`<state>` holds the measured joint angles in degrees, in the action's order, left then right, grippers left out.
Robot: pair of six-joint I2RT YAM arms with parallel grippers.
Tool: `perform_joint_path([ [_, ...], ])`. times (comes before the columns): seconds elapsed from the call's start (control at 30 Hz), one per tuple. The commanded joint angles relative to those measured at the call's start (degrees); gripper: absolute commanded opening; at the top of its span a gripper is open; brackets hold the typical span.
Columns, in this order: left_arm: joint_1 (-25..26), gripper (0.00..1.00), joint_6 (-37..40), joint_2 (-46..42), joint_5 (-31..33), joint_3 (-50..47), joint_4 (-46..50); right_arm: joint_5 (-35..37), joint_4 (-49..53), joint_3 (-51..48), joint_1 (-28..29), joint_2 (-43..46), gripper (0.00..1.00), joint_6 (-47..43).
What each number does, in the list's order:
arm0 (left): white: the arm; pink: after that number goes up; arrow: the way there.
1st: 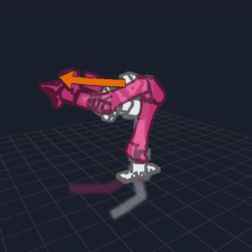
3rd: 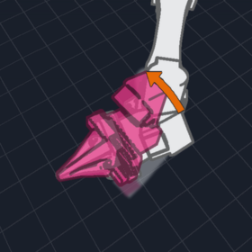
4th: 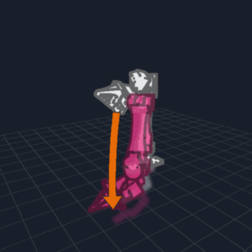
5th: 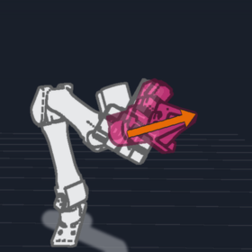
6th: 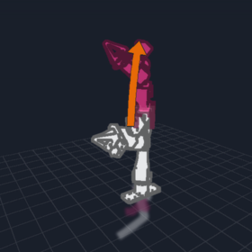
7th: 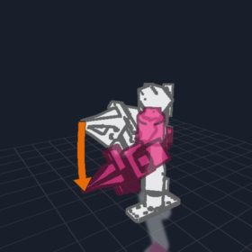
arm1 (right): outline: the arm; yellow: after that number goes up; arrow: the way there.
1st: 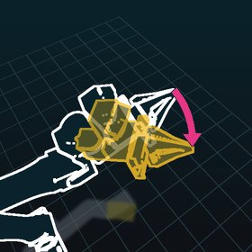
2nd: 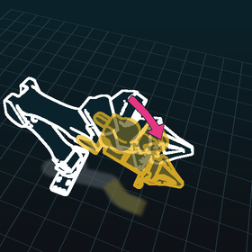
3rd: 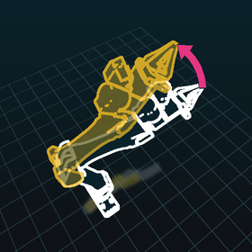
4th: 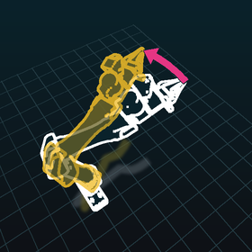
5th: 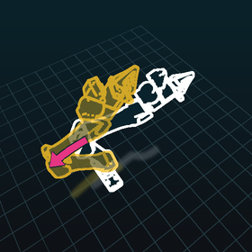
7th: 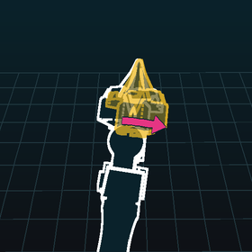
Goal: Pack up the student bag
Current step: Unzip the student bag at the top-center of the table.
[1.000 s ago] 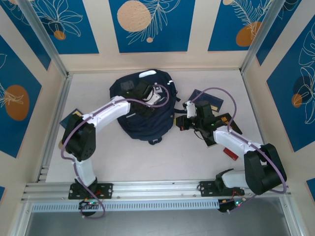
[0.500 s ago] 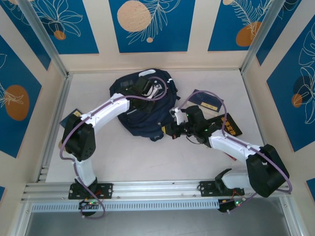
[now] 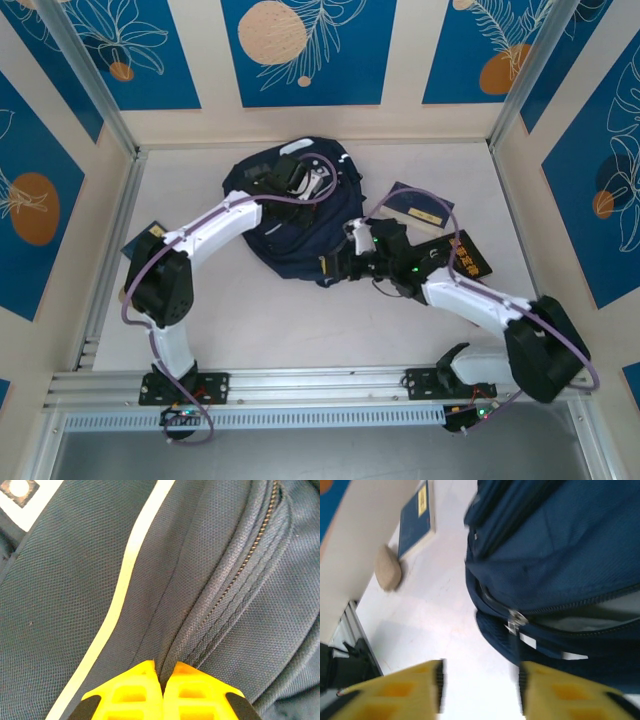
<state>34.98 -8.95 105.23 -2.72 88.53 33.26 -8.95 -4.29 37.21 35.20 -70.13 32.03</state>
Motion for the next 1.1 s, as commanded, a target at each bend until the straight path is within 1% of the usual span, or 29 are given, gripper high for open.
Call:
perform_joint_path([
  [0.0, -0.86, 0.00, 2.24, -4.84, -5.07, -2.64, -6.74, 4.03, 6.57, 0.78, -3.76, 6.52, 0.58, 9.36],
  [0.07, -0.84, 0.00, 3.13, -5.51, -6.46, -3.74, -7.56, 3.23, 11.51, 3.60, -6.42, 7.55, 0.64, 13.76],
  [0.1, -0.80, 0.00, 3.40, -5.70, -6.65, -4.04, -7.83, 2.71, 13.86, 5.15, -7.52, 7.28, 0.65, 15.58],
  [0.2, -0.88, 0.00, 4.03, -6.55, -7.12, -5.26, -9.06, -0.14, 19.53, 10.81, -10.40, 4.51, 0.65, 20.39],
  [0.3, -0.81, 0.00, 3.92, -7.73, -7.74, -6.55, -10.54, -1.52, 24.11, 16.61, -11.86, -1.05, 0.67, 25.56],
  [0.37, -0.86, 0.00, 4.41, -8.29, -8.62, -6.88, -10.64, -4.46, 23.64, 20.00, -12.52, -6.04, 0.68, 28.23],
  [0.47, -0.80, 0.00, 5.37, -8.97, -9.91, -7.16, -10.06, -7.24, 22.49, 24.75, -12.22, -12.88, 0.65, 30.84],
  [0.53, -0.82, 0.00, 6.17, -9.64, -10.36, -8.03, -10.01, -6.75, 23.29, 28.02, -11.57, -16.83, 0.63, 31.23],
  [0.63, -0.87, 0.00, 6.32, -10.86, -10.27, -9.66, -10.63, -5.32, 22.71, 30.23, -11.32, -20.80, 0.63, 31.64],
  [0.77, -0.83, 0.00, 4.77, -11.96, -10.85, -10.81, -10.98, -9.78, 17.88, 30.41, -11.03, -23.38, 0.55, 31.96],
  [0.9, -0.83, 0.00, 0.52, -13.26, -8.31, -11.59, -10.01, -13.90, 12.40, 29.36, -10.63, -24.35, 0.36, 32.14],
  [1.0, -0.91, 0.08, -3.97, -15.62, -4.55, -13.57, -9.05, -15.76, 7.55, 28.53, -10.42, -24.35, 0.22, 32.72],
  [1.07, -0.99, 0.17, -6.89, -17.96, -3.32, -15.68, -8.71, -16.24, 5.92, 28.97, -9.98, -24.58, 0.17, 32.88],
])
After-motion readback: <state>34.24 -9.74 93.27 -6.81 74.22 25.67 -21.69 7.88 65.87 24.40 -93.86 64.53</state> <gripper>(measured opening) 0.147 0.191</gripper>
